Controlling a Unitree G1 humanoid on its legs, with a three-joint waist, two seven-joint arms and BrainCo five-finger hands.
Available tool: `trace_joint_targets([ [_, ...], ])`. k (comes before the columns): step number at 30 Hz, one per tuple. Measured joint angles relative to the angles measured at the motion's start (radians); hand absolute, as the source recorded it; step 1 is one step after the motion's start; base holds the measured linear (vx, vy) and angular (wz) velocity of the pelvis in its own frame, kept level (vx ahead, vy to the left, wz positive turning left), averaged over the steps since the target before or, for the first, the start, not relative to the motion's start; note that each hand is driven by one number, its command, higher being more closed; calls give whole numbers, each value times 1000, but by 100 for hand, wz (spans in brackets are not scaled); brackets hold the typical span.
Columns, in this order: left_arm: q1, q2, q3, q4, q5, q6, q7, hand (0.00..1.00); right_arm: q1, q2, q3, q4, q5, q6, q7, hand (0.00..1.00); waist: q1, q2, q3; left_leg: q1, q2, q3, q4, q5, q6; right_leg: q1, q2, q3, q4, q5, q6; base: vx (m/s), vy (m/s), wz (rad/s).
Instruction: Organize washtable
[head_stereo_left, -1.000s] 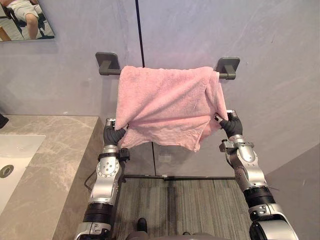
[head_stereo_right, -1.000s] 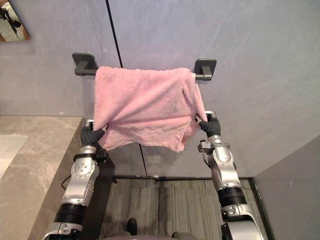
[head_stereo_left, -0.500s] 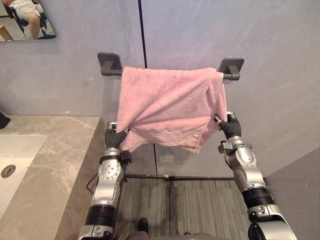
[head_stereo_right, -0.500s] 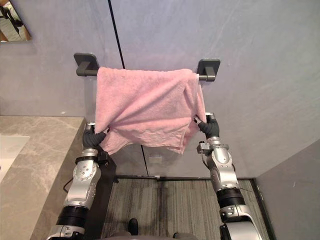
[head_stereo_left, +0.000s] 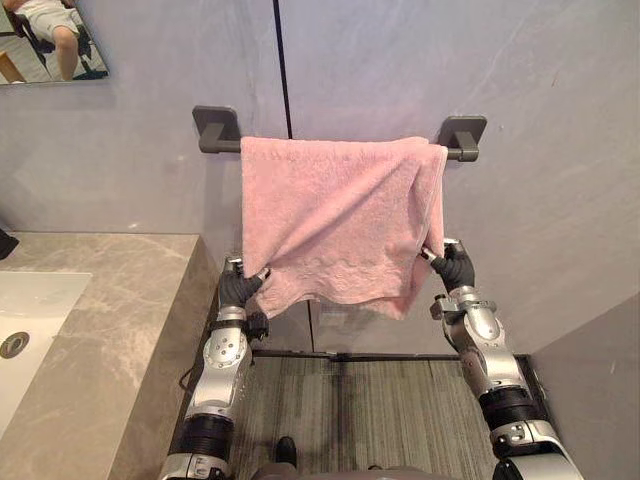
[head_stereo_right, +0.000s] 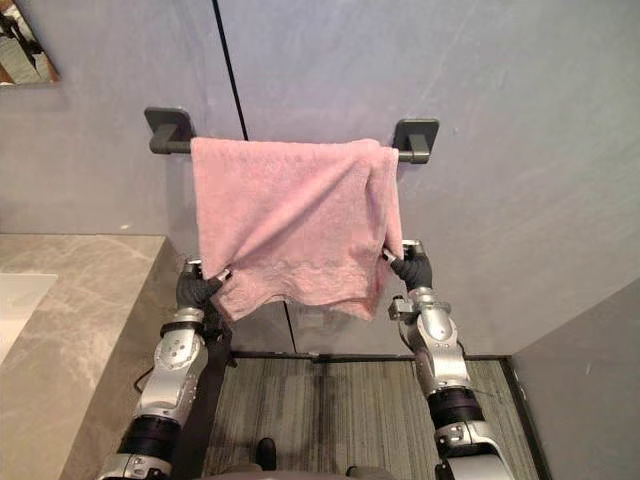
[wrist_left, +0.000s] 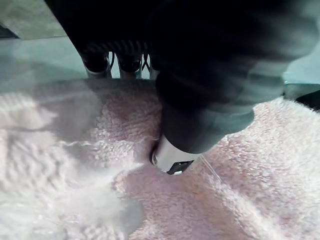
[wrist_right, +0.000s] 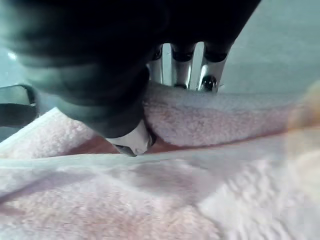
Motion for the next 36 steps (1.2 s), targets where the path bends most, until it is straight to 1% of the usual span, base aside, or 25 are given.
trace_joint_targets([
  [2,12,0,1,0,-15,0,0,0,6,1,0,0,0,1,-11,0,0,0,0,0,0,2,5,0,0,0,0,1,-1,0,0,0,0,0],
  [5,21,0,0,1,-44,2,-2,0,34,2,-9,1,0,20,-23,0,1,0,0,0,1,3,6,0,0,2,1,0,-3,1,-1,0,0,0],
  [8,43,-1,0,1,-62,2,-4,0,65,19,-15,0,0,21,-33,0,-1,0,0,0,1,9,6,0,0,3,1,4,-2,1,-2,-3,-1,-3],
  [10,57,-1,-1,1,-63,2,-20,0,83,30,-35,0,-1,21,-33,0,-2,0,0,0,1,10,6,0,0,3,1,5,-2,2,-2,-6,-1,-2],
  [15,70,-1,5,-1,-64,2,-22,0,115,39,-52,-8,-38,21,-38,0,-2,0,0,5,2,12,1,0,0,1,2,8,-4,3,-2,-35,0,-2],
  [18,86,-1,18,-5,-83,2,-22,0,128,50,-104,-20,-61,21,-45,0,-2,0,0,5,2,12,0,-2,-1,1,2,11,-7,3,-2,0,0,0],
  [22,104,0,116,-54,-124,2,-19,0,154,49,-232,-97,-76,22,-82,0,-2,0,-1,5,1,13,5,-4,-1,3,1,12,-11,4,-1,0,0,0],
  [24,105,1,206,-141,-150,1,-17,0,154,43,-338,-172,-75,21,-110,0,-4,0,-1,9,0,13,6,-4,-1,11,2,8,-15,6,-2,16,-8,1],
  [25,106,1,216,-152,-154,0,-17,0,154,41,-348,-181,-75,21,-113,0,-6,0,-1,10,0,13,6,-4,-1,13,2,8,-16,6,-2,23,-20,4],
  [26,107,1,252,-201,-166,-2,-15,0,154,29,-379,-220,-75,19,-125,0,-12,1,-2,16,-1,12,6,-4,-1,20,2,5,-18,6,-2,0,0,0],
  [29,122,2,318,-328,-172,-26,3,0,153,-4,-429,-344,-75,11,-136,0,-23,12,-11,15,-1,12,6,-4,-1,19,5,5,-19,6,-2,0,0,0],
  [32,122,2,352,-437,-179,-55,4,0,151,-28,-443,-449,-75,-23,-147,0,-28,26,-20,16,0,12,6,-4,-1,19,7,5,-20,7,-2,0,0,0],
  [34,121,2,358,-513,-204,-77,3,0,149,-34,-440,-522,-74,-31,-145,0,-27,33,-25,16,0,12,5,-5,-1,18,8,5,-21,7,-2,0,0,0],
  [36,121,9,354,-603,-246,-106,-1,0,125,-39,-407,-610,-51,-61,-138,0,-28,41,-32,17,0,13,5,-5,-1,18,8,5,-22,8,-1,-7,-1,-2],
])
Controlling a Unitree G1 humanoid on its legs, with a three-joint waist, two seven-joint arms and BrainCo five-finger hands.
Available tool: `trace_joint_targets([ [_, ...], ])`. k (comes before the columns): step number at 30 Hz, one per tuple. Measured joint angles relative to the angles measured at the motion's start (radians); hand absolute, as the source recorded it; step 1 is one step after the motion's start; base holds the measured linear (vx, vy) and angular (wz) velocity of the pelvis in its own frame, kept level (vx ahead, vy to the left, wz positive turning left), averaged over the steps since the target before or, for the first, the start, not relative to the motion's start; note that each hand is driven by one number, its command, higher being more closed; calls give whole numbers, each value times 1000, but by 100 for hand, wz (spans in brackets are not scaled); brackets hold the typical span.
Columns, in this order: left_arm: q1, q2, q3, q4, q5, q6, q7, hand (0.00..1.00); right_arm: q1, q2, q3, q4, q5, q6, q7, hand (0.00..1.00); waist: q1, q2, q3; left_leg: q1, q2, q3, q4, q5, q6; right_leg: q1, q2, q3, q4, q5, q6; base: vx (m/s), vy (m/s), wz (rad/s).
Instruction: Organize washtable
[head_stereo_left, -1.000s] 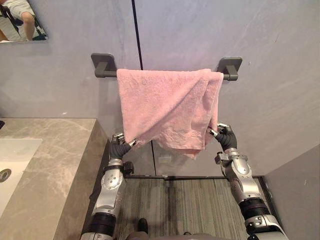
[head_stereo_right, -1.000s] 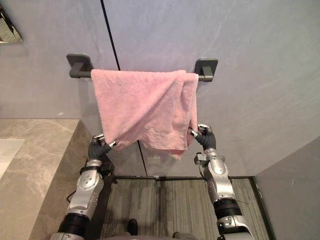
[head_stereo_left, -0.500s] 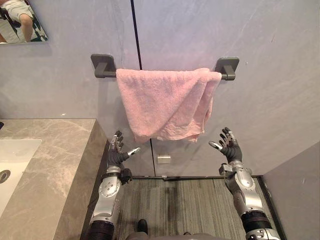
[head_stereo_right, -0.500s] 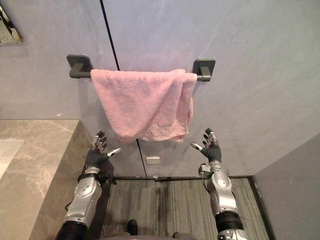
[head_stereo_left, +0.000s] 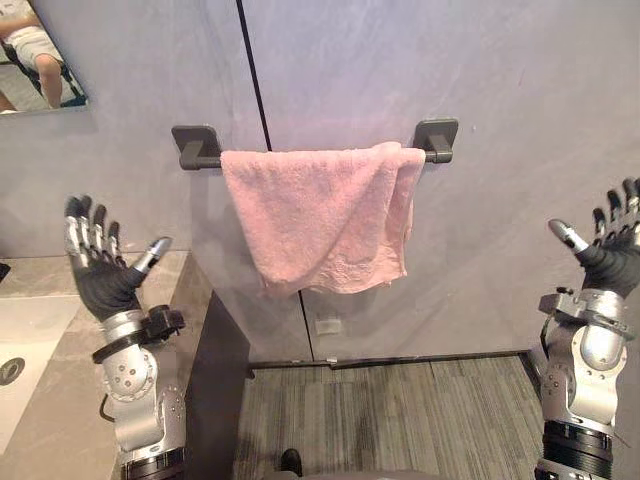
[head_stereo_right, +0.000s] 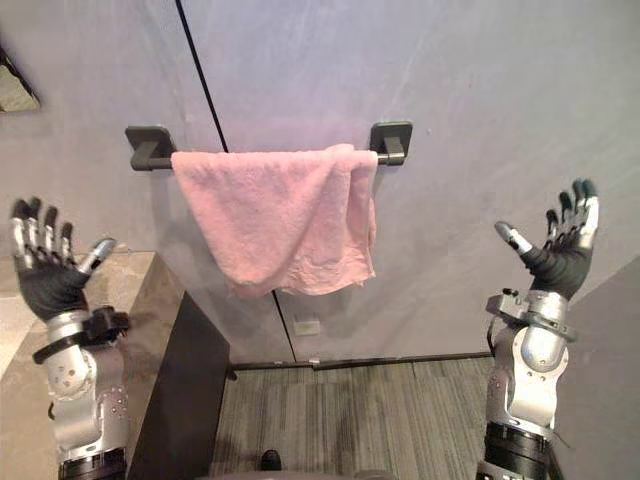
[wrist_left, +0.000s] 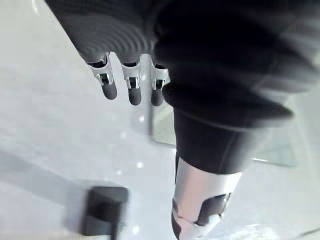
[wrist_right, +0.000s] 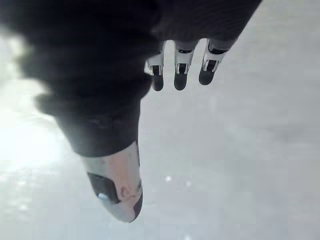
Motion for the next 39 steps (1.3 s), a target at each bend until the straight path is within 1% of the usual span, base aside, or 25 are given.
trace_joint_targets([
  [1,0,5,-2,-18,-13,-8,-2,0,-10,-6,19,-18,14,-5,4,0,0,1,-1,0,0,1,0,0,0,0,0,0,-1,1,0,-21,-5,-4],
  [3,-3,35,-31,-65,-63,-28,-35,0,-43,-37,71,-69,56,-26,42,0,1,2,-3,1,0,2,0,0,0,0,1,1,-2,3,1,0,0,0],
  [4,-6,63,-68,-82,-98,-29,-60,0,-73,-58,119,-96,78,-36,66,0,1,3,-6,0,0,2,0,0,0,0,1,1,-3,5,1,0,0,0],
  [7,-49,134,-213,-84,-194,-28,-135,0,-188,-110,283,-117,127,-54,125,0,3,0,-19,0,0,9,0,0,0,0,0,7,-11,14,2,-8,0,-6],
  [8,-72,159,-283,-84,-218,-25,-164,0,-233,-127,349,-119,142,-56,149,0,4,-1,-19,0,0,10,0,0,0,0,0,9,-13,17,3,-11,3,-5],
  [10,-101,195,-378,-81,-257,-18,-216,0,-290,-145,444,-119,170,-57,182,0,4,-2,-20,0,-1,14,0,1,1,0,-1,12,-12,19,4,-7,4,-5],
  [11,-121,215,-434,-77,-285,-9,-250,0,-314,-152,494,-117,192,-57,204,0,4,-2,-20,1,-1,15,0,1,1,0,-2,16,-12,20,4,-6,5,-4],
  [13,-149,238,-499,-47,-314,1,-286,0,-338,-163,555,-107,221,-56,225,0,4,-2,-20,2,-2,17,0,1,1,0,-2,18,-11,21,5,-11,3,-3],
  [14,-164,249,-539,-20,-338,24,-321,0,-350,-179,605,-97,250,-48,249,0,4,-2,-20,3,-1,18,0,1,1,0,-2,18,-11,21,5,-16,-4,-5],
  [15,-167,257,-572,8,-357,34,-341,0,-360,-194,648,-84,262,-37,265,0,3,-2,-20,4,-1,21,-2,1,1,0,-2,19,-10,21,5,-23,-6,-5],
  [18,-180,281,-655,78,-366,76,-379,0,-366,-229,723,-31,291,-13,299,0,2,-2,-20,4,-1,23,-6,1,1,-1,-1,20,-14,21,5,-7,-1,-1],
  [19,-181,284,-665,87,-366,85,-388,0,-366,-233,734,-21,293,-4,304,0,2,-2,-20,4,-1,23,-6,1,1,-1,-1,20,-15,21,5,0,0,0],
  [22,-181,286,-705,122,-363,109,-396,0,-366,-254,786,23,303,20,324,0,3,-2,-20,-2,0,23,-6,1,1,-7,-1,21,-16,21,5,0,0,0],
  [24,-183,286,-714,154,-354,110,-411,0,-367,-266,821,50,307,43,340,0,4,-2,-20,-12,0,24,-6,1,1,-17,0,22,-16,24,4,0,0,0],
  [29,-188,287,-733,233,-341,122,-410,0,-366,-267,867,113,305,69,347,0,3,-2,-20,-20,0,23,-6,1,1,-20,-1,21,-22,28,4,1,-1,1],
  [30,-195,287,-735,269,-323,128,-408,0,-366,-267,885,138,295,82,347,0,3,-2,-20,-24,2,22,-6,1,1,-20,0,23,-27,29,3,2,-4,4],
  [31,-199,287,-735,287,-313,129,-407,0,-366,-266,893,150,289,83,348,0,4,-2,-20,-26,2,21,-6,1,1,-20,0,23,-30,30,3,-1,-6,3],
  [35,-224,285,-735,391,-265,138,-380,0,-366,-256,933,224,245,100,347,0,9,-3,-20,-46,8,24,-6,2,1,-37,5,28,-31,35,0,12,-13,-3],
  [36,-227,280,-733,415,-237,138,-361,0,-366,-235,936,255,210,103,345,0,9,-3,-20,-47,9,25,-3,2,0,-37,6,28,-31,35,0,34,-13,-1],
  [37,-227,278,-732,419,-230,138,-359,0,-366,-231,937,261,205,104,345,0,9,-3,-20,-47,9,25,-2,2,0,-37,6,28,-31,35,0,37,-16,0],
  [38,-231,267,-731,437,-212,138,-341,0,-365,-213,938,286,182,107,344,0,10,-3,-20,-48,10,25,0,2,0,-37,7,27,-31,35,0,0,0,0],
  [39,-238,248,-728,457,-186,138,-324,0,-364,-196,938,309,149,120,342,0,10,-3,-20,-50,12,24,0,3,-1,-37,9,26,-32,36,-1,0,0,0],
])
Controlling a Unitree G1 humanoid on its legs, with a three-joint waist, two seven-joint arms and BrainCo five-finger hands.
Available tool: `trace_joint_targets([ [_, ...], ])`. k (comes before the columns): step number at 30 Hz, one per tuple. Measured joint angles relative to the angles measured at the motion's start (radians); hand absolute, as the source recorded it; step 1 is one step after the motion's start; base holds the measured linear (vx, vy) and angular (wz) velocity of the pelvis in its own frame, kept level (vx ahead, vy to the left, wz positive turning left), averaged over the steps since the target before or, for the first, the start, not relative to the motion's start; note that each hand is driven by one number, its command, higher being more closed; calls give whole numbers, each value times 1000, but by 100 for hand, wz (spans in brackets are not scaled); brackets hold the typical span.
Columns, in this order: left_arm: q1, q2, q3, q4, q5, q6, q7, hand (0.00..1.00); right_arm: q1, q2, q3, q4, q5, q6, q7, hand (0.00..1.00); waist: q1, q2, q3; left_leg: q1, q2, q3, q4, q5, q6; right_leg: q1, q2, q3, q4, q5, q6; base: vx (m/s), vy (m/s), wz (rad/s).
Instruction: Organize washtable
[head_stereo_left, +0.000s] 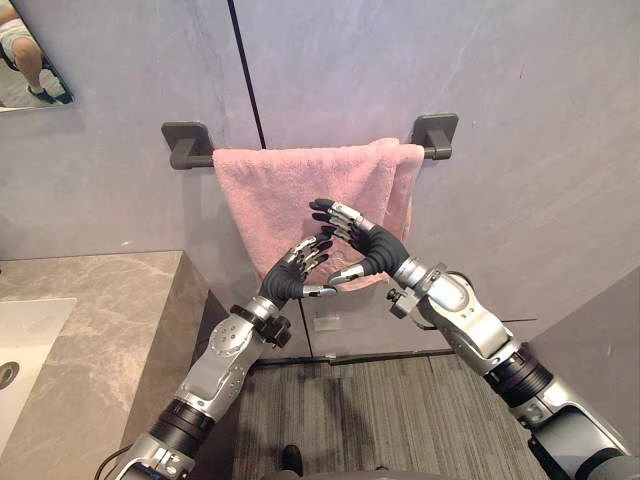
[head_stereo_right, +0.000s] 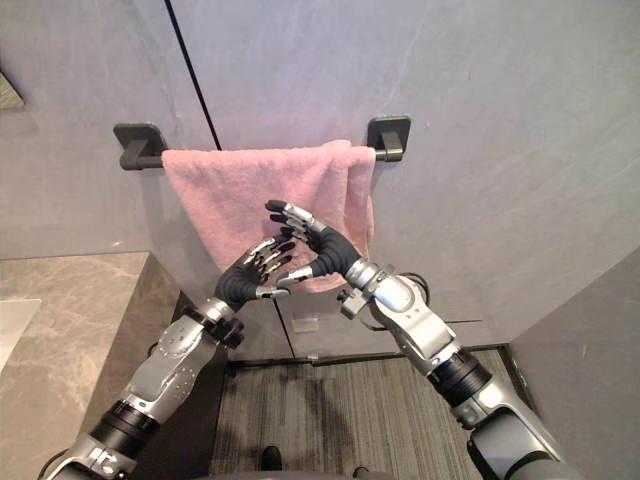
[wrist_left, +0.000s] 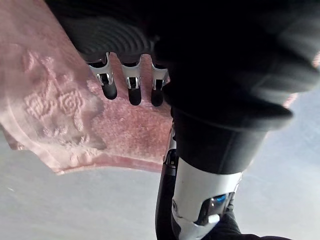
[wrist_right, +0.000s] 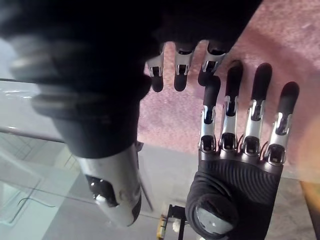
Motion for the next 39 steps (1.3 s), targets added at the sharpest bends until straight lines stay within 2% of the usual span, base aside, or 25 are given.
trace_joint_targets([
  [6,-31,-61,23,68,81,0,65,0,12,62,-14,72,-83,2,-22,0,3,0,0,-1,7,-2,-1,3,-3,-1,2,-2,0,3,-6,-4,-2,0],
  [13,-74,-104,86,112,139,0,114,0,49,113,-44,140,-109,4,-43,0,2,-8,5,-1,7,-3,-5,3,-3,-1,1,-1,1,4,-6,-4,0,0],
  [16,-120,-110,109,128,159,-2,137,0,64,145,-111,157,-118,4,-53,0,6,-20,13,0,6,-2,0,3,-3,-1,1,-1,1,4,-6,0,0,0],
  [21,-126,-130,174,163,182,-2,175,0,81,165,-190,175,-114,4,-82,0,-4,-22,14,3,6,1,0,3,-3,1,2,0,1,4,-6,0,0,0],
  [34,-126,-135,320,187,183,-3,198,0,149,170,-409,172,-75,0,-115,0,-6,-31,20,13,8,5,0,3,-3,4,2,8,1,5,-7,0,0,0],
  [39,-60,-136,362,159,183,-12,198,0,186,170,-508,166,-74,-2,-132,0,-7,-35,22,17,7,4,0,3,-3,15,1,5,-1,5,-7,0,0,0],
])
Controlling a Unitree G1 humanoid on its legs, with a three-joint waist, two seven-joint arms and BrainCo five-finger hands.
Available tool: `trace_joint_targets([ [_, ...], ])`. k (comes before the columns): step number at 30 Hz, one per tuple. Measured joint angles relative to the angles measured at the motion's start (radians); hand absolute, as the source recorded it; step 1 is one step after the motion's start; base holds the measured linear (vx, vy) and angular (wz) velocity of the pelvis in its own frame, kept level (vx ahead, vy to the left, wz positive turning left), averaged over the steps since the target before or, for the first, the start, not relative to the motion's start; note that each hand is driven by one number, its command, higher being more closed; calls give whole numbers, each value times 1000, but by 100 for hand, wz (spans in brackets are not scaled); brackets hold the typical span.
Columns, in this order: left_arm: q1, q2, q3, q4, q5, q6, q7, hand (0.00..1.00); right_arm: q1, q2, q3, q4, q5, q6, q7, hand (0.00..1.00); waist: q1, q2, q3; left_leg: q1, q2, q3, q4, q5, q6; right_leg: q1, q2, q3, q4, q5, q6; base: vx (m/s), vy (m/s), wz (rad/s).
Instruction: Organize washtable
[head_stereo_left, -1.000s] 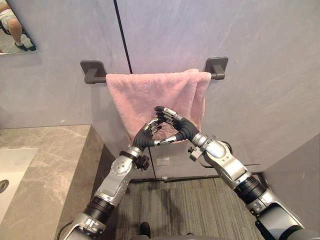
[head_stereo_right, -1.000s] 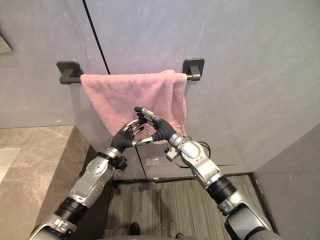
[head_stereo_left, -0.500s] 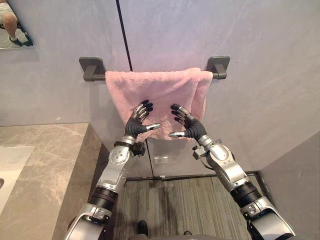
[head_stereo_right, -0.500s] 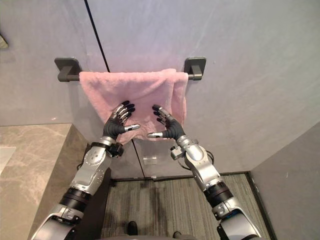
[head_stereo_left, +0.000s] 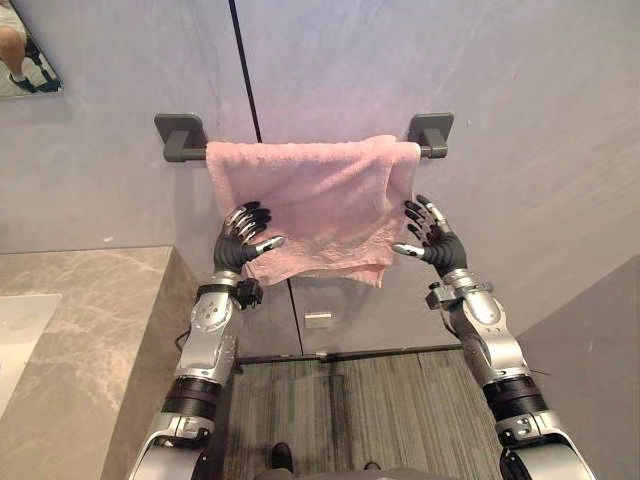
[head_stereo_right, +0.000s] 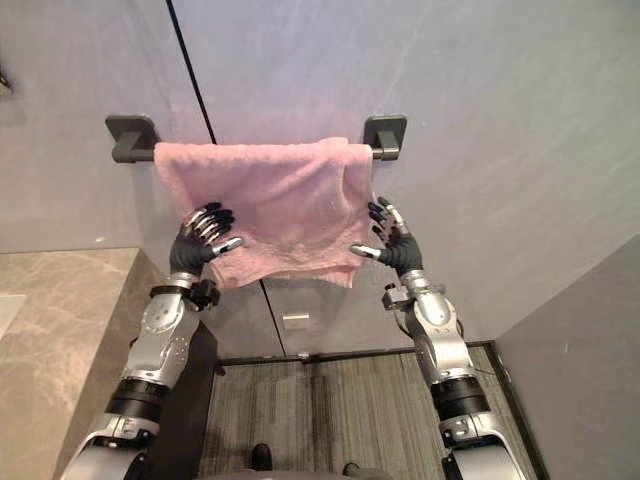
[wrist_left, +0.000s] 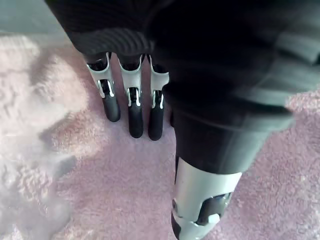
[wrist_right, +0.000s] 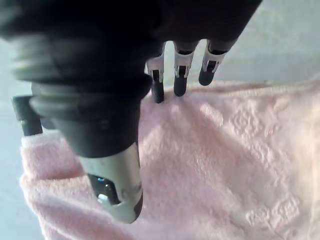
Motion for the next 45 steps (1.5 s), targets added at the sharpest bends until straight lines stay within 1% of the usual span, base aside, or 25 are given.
trace_joint_targets([
  [5,91,-22,48,-97,-1,-3,-3,0,64,1,-89,-40,-1,-2,-12,0,0,-1,4,8,0,-6,-1,-1,0,8,0,-6,-6,0,0,-24,-2,4],
  [7,128,-37,79,-128,-3,-18,-7,0,95,2,-140,-52,-2,-2,-22,0,1,-1,4,8,0,-7,-4,-2,0,8,0,-7,-6,0,0,0,0,0],
  [10,173,-38,111,-161,-9,-24,-25,0,135,3,-191,-74,-4,-3,-23,0,1,0,5,8,-1,-7,-5,-2,0,9,-1,-7,-7,0,0,0,0,0],
  [13,238,-69,185,-218,-12,-25,-27,0,181,9,-254,-93,-5,-10,-27,0,0,1,6,8,-5,-9,-3,-2,0,9,-1,-13,-6,-1,2,0,0,0],
  [15,282,-87,234,-236,-13,-30,-28,0,223,18,-309,-110,-23,-20,-44,0,0,7,10,8,-7,-12,-2,-2,0,9,-1,-17,-6,-3,3,4,-8,3],
  [18,328,-96,257,-239,-16,-31,-44,0,267,18,-351,-110,-48,-21,-48,0,-2,14,13,7,-10,-20,-6,-2,1,11,-2,-26,-2,-8,9,-16,-8,8],
  [20,351,-96,256,-237,-30,-31,-49,0,290,17,-354,-109,-63,-21,-53,0,-2,14,14,6,-11,-24,-6,-3,2,9,-3,-25,1,-12,9,-12,-1,7],
  [22,379,-95,254,-215,-29,-31,-52,0,318,18,-354,-99,-88,-21,-62,0,-2,14,14,3,-11,-27,-6,-3,2,7,-3,-24,2,-14,9,-5,-1,4],
  [26,428,-95,248,-98,13,-18,-69,0,366,30,-345,4,-144,-20,-61,0,-1,14,14,-3,-12,-31,-6,-3,2,5,-4,-33,2,-16,9,10,-11,5],
  [28,457,-96,244,-54,34,-10,-69,0,402,54,-328,47,-160,-17,-61,0,0,14,14,-3,-12,-29,-6,-6,0,5,-5,-33,4,-20,7,0,0,0],
  [31,492,-96,222,-7,92,6,-70,0,445,82,-286,123,-185,-12,-56,0,2,14,14,-2,-10,-22,-6,-10,-3,6,-7,-33,6,-23,6,18,-5,-1],
  [33,500,-110,216,61,154,15,-70,0,457,100,-254,209,-203,5,-41,0,5,14,14,11,-6,-5,-6,-16,-7,8,-9,-30,16,-31,4,16,-4,-13],
  [38,506,-119,208,177,236,22,-68,0,493,118,-249,314,-229,10,-40,0,8,17,12,32,-5,7,-6,-26,-8,7,-9,-23,54,-58,2,11,-12,-6],
  [39,505,-119,207,217,256,23,-67,0,498,118,-249,346,-254,19,-41,0,8,19,10,32,-4,9,-6,-27,-9,6,-9,-22,56,-59,2,16,-10,-4],
  [42,506,-120,206,296,286,27,-67,0,502,118,-249,401,-295,39,-41,0,14,20,10,40,-4,20,-6,-32,-10,8,-8,-12,57,-62,2,19,-2,-9],
  [45,505,-122,203,346,288,32,-67,0,512,118,-250,428,-321,46,-41,0,22,20,9,48,-5,26,-6,-37,-10,12,-10,-9,62,-67,3,11,1,-5],
])
